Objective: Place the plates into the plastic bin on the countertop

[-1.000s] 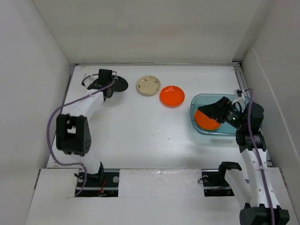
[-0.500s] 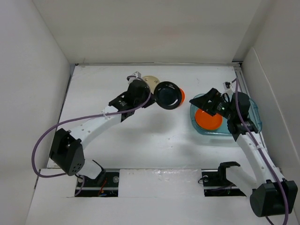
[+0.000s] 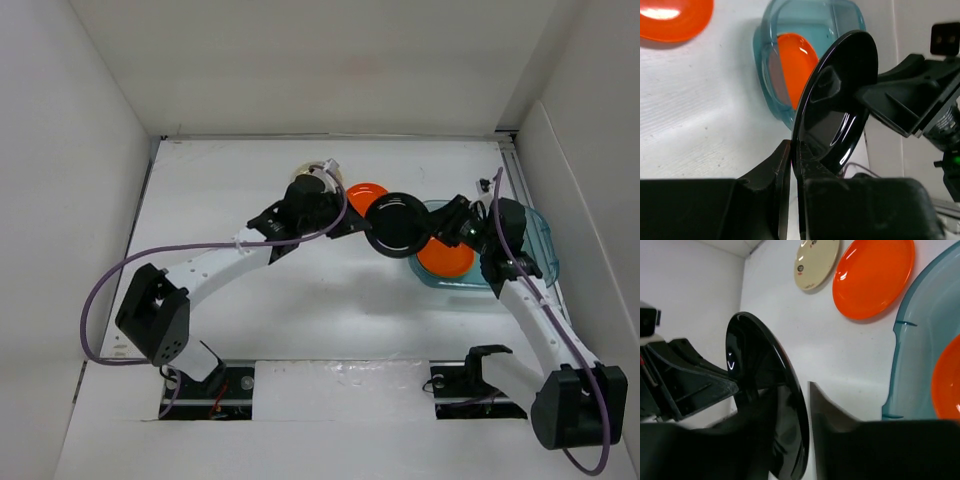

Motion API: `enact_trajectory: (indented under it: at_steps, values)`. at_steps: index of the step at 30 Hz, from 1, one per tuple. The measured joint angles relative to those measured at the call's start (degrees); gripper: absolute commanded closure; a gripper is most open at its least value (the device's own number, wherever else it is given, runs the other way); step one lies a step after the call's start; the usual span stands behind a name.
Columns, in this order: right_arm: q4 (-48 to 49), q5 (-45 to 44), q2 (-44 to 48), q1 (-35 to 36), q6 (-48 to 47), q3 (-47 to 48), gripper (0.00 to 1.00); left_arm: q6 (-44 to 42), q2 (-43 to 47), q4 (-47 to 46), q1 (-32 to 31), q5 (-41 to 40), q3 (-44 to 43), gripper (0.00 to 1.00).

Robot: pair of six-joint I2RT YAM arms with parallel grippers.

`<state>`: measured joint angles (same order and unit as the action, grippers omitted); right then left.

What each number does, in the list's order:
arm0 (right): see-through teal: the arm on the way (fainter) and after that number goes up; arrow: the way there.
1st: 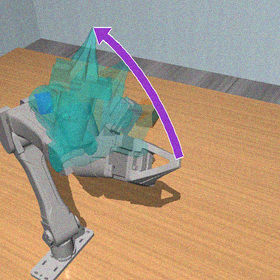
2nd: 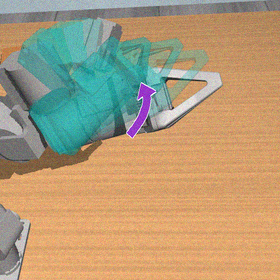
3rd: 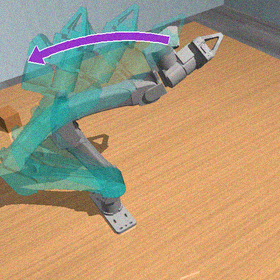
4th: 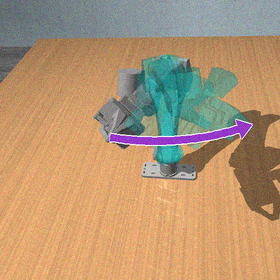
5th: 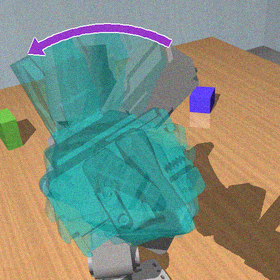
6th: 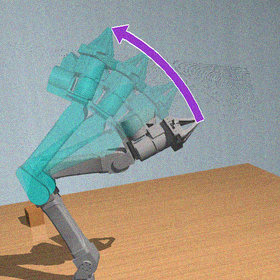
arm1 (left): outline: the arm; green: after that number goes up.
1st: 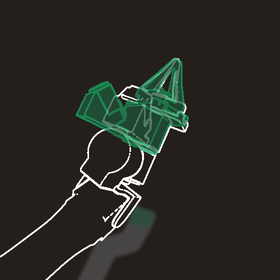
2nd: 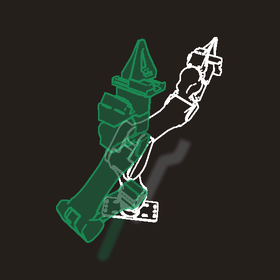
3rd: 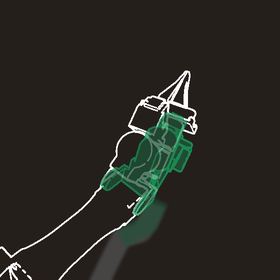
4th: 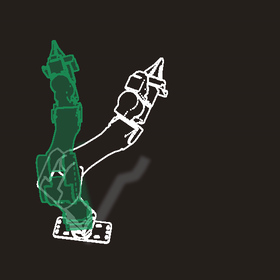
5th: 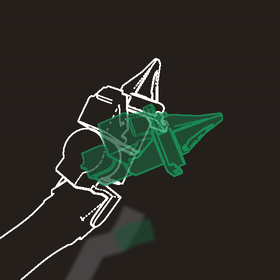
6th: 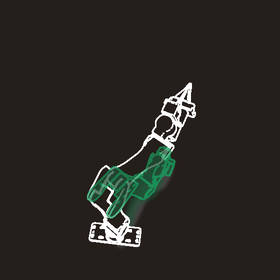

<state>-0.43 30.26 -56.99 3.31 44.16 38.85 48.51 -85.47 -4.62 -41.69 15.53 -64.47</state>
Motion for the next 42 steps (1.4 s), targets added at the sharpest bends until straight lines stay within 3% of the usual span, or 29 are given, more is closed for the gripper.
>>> enact_trajectory:
  at_steps: [2, 3, 4, 5, 16, 24, 30, 31, 32, 33, 40, 42]
  values:
    - [0.8, 0.7, 0.0, -0.2, 0.1, -0.7, 0.97, -0.3, -1.2, -1.0, -0.5, 1.8, 0.3, 1.0]
    - [1.2, 1.2, 0.0, -0.8, 0.6, -0.9, 1.0, -0.2, -1.6, -1.0, -0.6, 1.9, 0.6, 0.97]
    - [1.4, 1.6, 0.1, -1.5, 0.1, -1.0, 1.0, 0.4, -2.0, -1.9, -0.5, 2.5, 0.9, 0.45]
    - [1.4, 1.5, 0.1, -1.5, 0.2, -1.2, 1.0, 0.0, -2.2, -2.1, -0.5, 2.2, 0.9, 0.01]
    - [-9.0, -19.4, 10.7, -10.4, 7.9, -7.8, 1.0, -0.5, -2.1, 5.8, 2.0, -15.1, 0.7, 0.01]
    - [-15.0, -26.7, 14.2, -13.5, 9.6, -12.4, 0.97, -1.6, -3.2, 8.7, 7.4, -23.8, 0.6, 0.01]
    - [-13.3, -27.8, 10.1, -14.2, 9.6, -12.7, 0.71, -2.6, -7.2, 9.2, 11.6, -25.1, -0.1, 0.01]
    - [-12.8, -27.7, 8.5, -14.2, 9.5, -12.7, 0.58, -2.7, -7.5, 9.2, 11.8, -25.1, -0.2, 0.01]
    - [-12.6, -27.7, 7.4, -14.2, 9.4, -12.7, 0.34, -2.9, -7.7, 9.2, 12.0, -25.1, -0.2, 0.01]
    - [-12.3, -27.5, 6.3, -14.2, 9.4, -12.7, 0.29, -3.1, -7.7, 9.3, 12.0, -25.1, -0.2, 0.01]
    - [-11.5, -26.1, 8.0, -14.2, 8.5, -12.0, 0.0, -4.1, -8.6, 9.2, 12.5, -25.1, -1.0, 0.01]
    - [-12.9, -26.0, 12.0, -14.2, 8.5, -11.7, 0.0, -4.2, -9.4, 9.4, 13.1, -25.1, -1.4, 0.01]
